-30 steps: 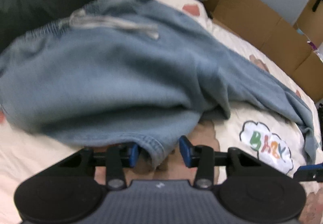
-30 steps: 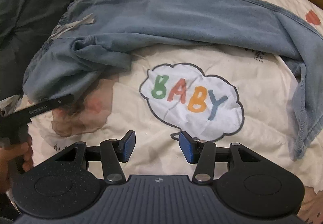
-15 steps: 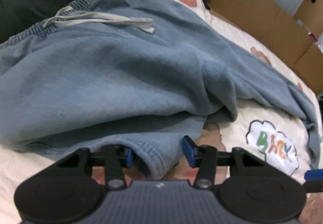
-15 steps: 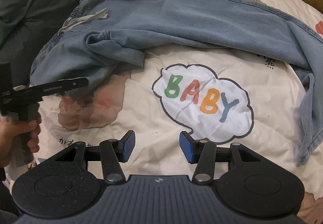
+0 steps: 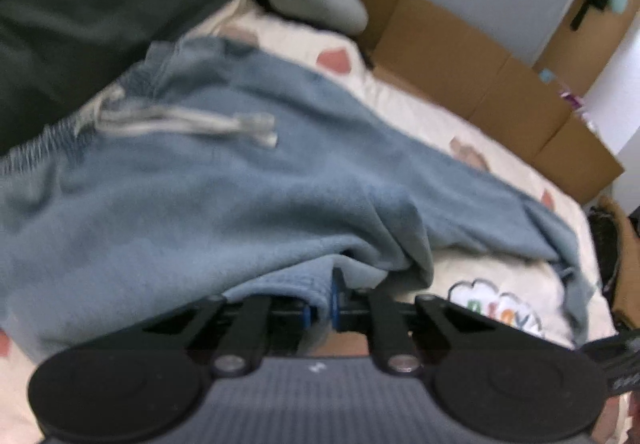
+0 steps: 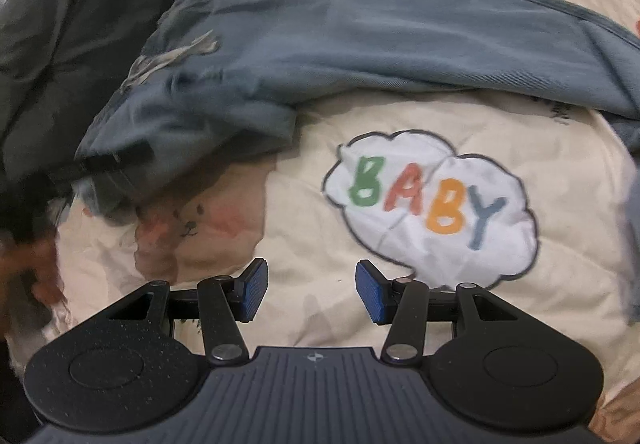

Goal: Fold clothes
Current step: 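Hold the hem with the left gripper while the right gripper grasps the jeans cuff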

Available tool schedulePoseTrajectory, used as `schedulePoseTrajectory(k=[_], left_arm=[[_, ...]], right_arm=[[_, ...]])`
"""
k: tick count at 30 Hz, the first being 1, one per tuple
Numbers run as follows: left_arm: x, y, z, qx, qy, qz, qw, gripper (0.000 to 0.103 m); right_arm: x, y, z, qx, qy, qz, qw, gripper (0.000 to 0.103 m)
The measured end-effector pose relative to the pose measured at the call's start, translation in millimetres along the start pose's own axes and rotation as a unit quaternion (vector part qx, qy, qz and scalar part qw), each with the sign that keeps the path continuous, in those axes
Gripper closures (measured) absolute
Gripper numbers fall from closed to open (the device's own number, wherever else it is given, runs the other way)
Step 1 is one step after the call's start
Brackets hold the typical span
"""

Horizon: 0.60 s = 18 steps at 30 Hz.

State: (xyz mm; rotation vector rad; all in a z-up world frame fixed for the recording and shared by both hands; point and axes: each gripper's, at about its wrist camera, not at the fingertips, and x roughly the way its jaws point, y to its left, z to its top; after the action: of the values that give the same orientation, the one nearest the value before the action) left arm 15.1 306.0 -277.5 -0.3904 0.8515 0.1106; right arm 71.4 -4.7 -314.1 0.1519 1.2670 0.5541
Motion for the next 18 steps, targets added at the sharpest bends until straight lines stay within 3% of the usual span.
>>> schedulePoseTrajectory(k=[7, 11, 18], left_arm=[[-34, 17, 47, -0.017, -0.053, -0.027, 0.9981, 0.095], [-48, 35, 69, -0.057, -0.085, -0.041, 0.994, 0.095], [-20, 64, 80, -0.108, -0.076, -0.036, 0.9905, 0.095]], right_arm=[[-1, 0, 1, -0.013, 0.004, 0.006, 1.0, 0.047], [-2, -5, 0, -0.008, 0.003, 0.001, 1.0, 0.047], [7, 1, 3, -0.022, 0.007, 0.021, 1.0, 0.047]])
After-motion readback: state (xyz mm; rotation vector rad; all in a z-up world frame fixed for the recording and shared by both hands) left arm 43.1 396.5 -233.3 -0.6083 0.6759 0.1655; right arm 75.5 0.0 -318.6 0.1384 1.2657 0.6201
